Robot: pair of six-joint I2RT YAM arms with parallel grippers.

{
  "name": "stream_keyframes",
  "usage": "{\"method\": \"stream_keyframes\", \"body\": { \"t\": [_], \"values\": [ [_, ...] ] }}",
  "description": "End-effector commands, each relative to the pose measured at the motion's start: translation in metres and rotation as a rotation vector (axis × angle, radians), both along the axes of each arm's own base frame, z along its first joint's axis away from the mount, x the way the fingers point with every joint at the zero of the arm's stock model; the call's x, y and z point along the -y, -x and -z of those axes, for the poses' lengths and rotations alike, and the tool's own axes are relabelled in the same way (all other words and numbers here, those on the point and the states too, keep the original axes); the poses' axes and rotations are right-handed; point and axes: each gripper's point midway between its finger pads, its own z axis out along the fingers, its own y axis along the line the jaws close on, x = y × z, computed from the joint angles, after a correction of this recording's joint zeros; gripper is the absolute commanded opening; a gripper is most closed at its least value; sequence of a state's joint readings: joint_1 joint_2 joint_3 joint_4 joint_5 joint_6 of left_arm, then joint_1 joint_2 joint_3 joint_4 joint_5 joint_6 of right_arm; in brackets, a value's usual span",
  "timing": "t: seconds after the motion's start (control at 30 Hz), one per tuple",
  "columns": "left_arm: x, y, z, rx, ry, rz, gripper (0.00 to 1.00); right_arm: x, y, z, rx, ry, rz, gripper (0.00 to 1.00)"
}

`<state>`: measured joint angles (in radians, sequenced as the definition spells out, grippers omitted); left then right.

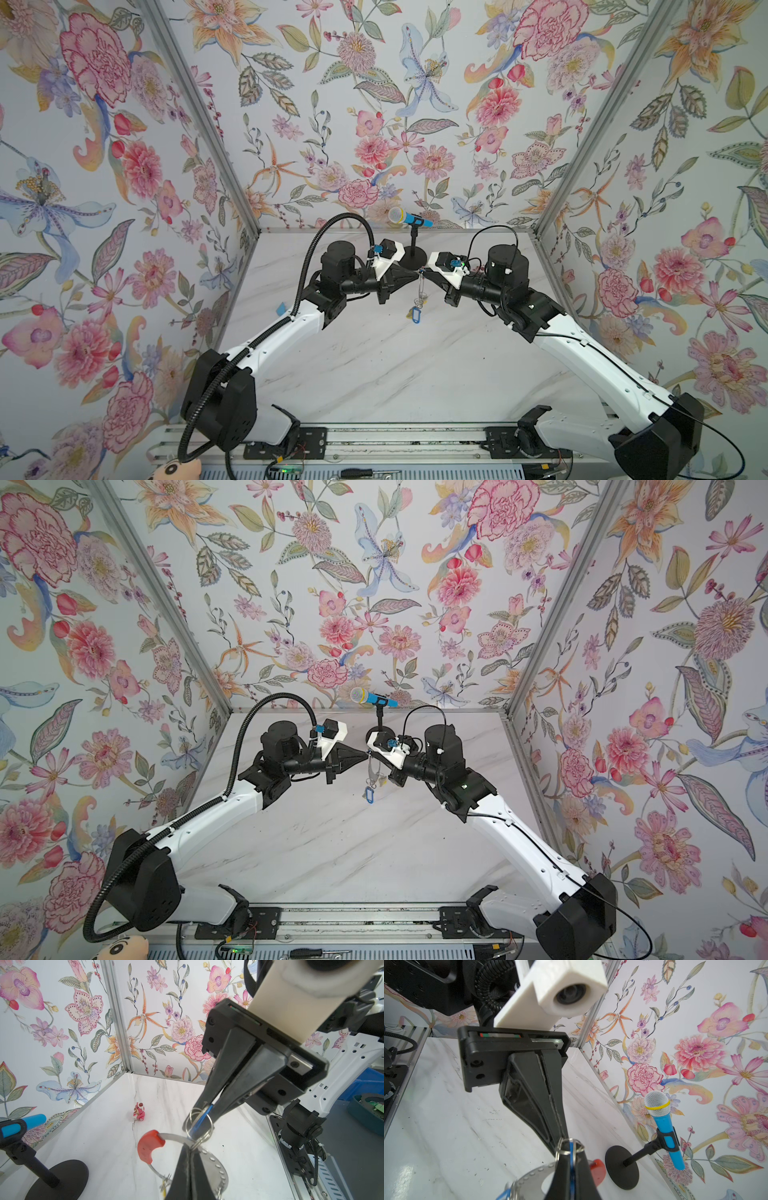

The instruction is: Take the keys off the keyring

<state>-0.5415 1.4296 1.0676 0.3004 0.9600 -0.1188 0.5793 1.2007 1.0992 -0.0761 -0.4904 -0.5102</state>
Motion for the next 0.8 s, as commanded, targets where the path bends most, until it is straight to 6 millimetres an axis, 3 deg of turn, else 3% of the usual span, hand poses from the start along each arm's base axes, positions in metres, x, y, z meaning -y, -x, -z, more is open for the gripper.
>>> {"method": "stream_keyframes", "body": {
  "t": [0.0, 0.4, 0.77],
  "values": [
    [0.002, 0.008, -0.018, 0.065, 0.024, 0.026, 0.0, -0.001, -0.001, -0.018, 0.039, -0.013, -0.006, 0.0],
    [-0.006, 0.005, -0.013, 0.124, -0.082, -0.017, 0.0, 0.012, -0.014, -0.007, 0.051, 0.089, 0.095, 0.0],
    [-0.003, 0.006, -0.022, 0.129, -0.094, 0.008, 0.0, 0.005, -0.019, 0.013, 0.058, 0.206, 0.116, 0.0]
  ]
}}
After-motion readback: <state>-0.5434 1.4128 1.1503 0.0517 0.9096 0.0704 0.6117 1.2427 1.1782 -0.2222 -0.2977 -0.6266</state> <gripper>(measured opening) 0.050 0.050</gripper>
